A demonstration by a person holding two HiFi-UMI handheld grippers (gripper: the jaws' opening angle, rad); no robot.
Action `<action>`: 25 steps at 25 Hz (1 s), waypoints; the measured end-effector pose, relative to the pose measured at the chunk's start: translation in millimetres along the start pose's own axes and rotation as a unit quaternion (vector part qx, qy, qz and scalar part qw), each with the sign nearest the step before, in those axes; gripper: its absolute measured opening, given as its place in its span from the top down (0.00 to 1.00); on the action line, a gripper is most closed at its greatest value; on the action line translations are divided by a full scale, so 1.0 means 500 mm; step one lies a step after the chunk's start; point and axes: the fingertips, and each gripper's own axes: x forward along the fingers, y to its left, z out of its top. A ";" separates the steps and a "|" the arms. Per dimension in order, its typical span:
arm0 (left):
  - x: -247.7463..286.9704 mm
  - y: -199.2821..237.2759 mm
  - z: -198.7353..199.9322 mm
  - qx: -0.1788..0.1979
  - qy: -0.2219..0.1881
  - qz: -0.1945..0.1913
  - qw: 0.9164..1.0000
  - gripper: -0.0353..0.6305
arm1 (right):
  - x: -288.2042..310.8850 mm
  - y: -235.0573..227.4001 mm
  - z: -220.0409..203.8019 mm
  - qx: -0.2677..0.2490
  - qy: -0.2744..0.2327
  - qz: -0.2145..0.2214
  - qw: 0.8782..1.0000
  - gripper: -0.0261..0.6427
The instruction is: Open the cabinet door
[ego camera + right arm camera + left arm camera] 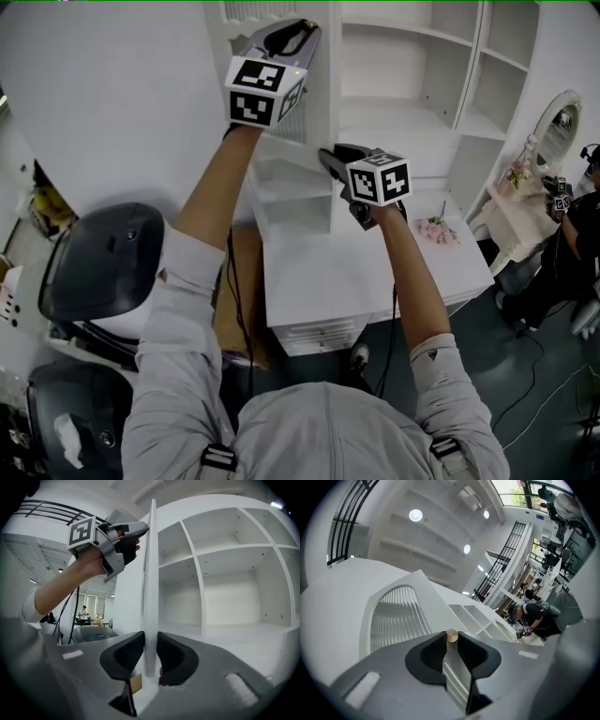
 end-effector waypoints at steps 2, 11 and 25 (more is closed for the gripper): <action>-0.028 0.007 0.014 -0.001 -0.008 -0.002 1.000 0.81 | -0.008 0.035 0.002 0.000 -0.004 0.009 1.000 0.84; -0.158 0.055 0.056 -0.003 -0.029 -0.008 1.000 0.79 | -0.008 0.190 0.003 -0.022 -0.011 0.020 0.999 0.83; -0.335 0.181 0.071 -0.009 -0.032 0.023 0.999 0.79 | 0.070 0.395 0.015 -0.020 -0.050 0.071 0.996 0.78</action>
